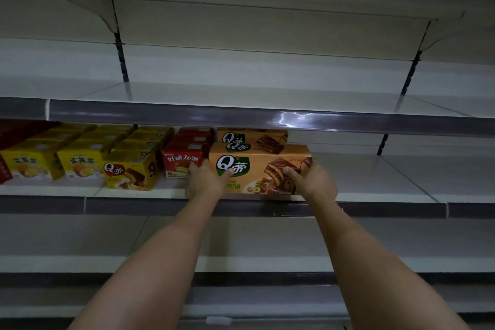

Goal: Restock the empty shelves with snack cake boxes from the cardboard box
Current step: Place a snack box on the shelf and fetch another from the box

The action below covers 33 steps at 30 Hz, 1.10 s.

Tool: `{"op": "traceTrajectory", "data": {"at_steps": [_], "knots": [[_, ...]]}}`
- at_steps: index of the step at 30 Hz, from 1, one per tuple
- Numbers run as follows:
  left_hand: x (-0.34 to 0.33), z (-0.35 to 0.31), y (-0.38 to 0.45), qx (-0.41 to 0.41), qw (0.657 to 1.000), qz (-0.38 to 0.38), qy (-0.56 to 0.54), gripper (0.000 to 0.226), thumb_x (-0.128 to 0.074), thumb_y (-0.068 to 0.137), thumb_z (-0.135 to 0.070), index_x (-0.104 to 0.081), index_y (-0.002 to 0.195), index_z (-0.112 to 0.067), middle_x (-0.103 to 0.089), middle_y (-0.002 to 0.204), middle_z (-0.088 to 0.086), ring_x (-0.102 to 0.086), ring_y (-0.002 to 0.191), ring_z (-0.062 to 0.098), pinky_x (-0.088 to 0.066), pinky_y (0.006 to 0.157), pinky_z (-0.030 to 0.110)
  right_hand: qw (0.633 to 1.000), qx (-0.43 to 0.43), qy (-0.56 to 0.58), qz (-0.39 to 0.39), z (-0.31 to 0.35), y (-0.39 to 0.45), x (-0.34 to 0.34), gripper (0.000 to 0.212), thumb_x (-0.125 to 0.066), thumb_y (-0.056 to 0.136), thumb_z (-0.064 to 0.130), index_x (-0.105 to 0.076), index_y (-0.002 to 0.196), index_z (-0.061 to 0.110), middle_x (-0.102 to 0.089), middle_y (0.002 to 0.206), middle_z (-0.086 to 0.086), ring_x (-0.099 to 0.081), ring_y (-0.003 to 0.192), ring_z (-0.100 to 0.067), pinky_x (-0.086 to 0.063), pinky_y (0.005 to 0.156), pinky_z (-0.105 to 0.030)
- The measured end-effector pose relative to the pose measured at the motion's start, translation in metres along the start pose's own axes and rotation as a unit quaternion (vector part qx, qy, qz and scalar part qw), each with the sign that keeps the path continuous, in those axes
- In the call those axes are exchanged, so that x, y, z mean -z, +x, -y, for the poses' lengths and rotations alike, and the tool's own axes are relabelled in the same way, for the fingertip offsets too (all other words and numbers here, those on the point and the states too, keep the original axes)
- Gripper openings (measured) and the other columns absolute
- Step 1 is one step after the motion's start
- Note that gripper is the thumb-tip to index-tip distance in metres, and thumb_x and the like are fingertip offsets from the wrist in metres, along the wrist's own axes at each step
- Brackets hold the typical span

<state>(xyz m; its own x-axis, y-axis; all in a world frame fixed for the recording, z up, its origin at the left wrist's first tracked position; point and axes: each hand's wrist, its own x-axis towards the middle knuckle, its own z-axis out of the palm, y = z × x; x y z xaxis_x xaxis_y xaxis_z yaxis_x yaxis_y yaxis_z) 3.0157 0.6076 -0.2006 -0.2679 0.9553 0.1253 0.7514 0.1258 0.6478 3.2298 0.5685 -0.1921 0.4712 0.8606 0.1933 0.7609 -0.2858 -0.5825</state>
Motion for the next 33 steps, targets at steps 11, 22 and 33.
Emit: {"op": "traceTrajectory", "data": {"at_steps": [11, 22, 33], "knots": [[-0.057, 0.008, 0.048, 0.000, 0.995, 0.005, -0.097, 0.057, -0.060, 0.091, -0.038, -0.040, 0.134, -0.006, -0.057, 0.126, 0.019, -0.056, 0.112, 0.037, -0.043, 0.076, 0.035, 0.994, -0.002, 0.091, 0.064, -0.011, 0.058, -0.056, 0.053, -0.060, 0.087, 0.051, -0.047, 0.126, 0.018, -0.062, 0.118, -0.005, -0.059, 0.106, -0.026, -0.043, 0.079, -0.032], [-0.094, -0.016, 0.075, 0.090, 0.955, -0.015, -0.282, 0.063, -0.063, 0.088, -0.025, -0.029, 0.137, -0.002, -0.037, 0.139, 0.018, -0.044, 0.124, 0.035, -0.044, 0.097, 0.042, 0.987, -0.027, 0.142, 0.065, 0.002, 0.092, -0.076, 0.052, -0.058, 0.090, 0.044, -0.047, 0.127, 0.009, -0.058, 0.125, -0.012, -0.055, 0.115, -0.030, -0.042, 0.093, -0.034], [-0.114, -0.020, 0.104, 0.086, 0.931, 0.015, -0.356, 0.072, -0.063, 0.061, -0.022, -0.047, 0.130, -0.010, -0.058, 0.125, 0.012, -0.056, 0.111, 0.030, -0.051, 0.093, 0.046, 0.954, -0.070, 0.275, 0.091, 0.015, 0.111, -0.087, 0.058, -0.063, 0.086, 0.042, -0.049, 0.130, 0.006, -0.058, 0.128, -0.011, -0.054, 0.117, -0.030, -0.043, 0.101, -0.039]]}}
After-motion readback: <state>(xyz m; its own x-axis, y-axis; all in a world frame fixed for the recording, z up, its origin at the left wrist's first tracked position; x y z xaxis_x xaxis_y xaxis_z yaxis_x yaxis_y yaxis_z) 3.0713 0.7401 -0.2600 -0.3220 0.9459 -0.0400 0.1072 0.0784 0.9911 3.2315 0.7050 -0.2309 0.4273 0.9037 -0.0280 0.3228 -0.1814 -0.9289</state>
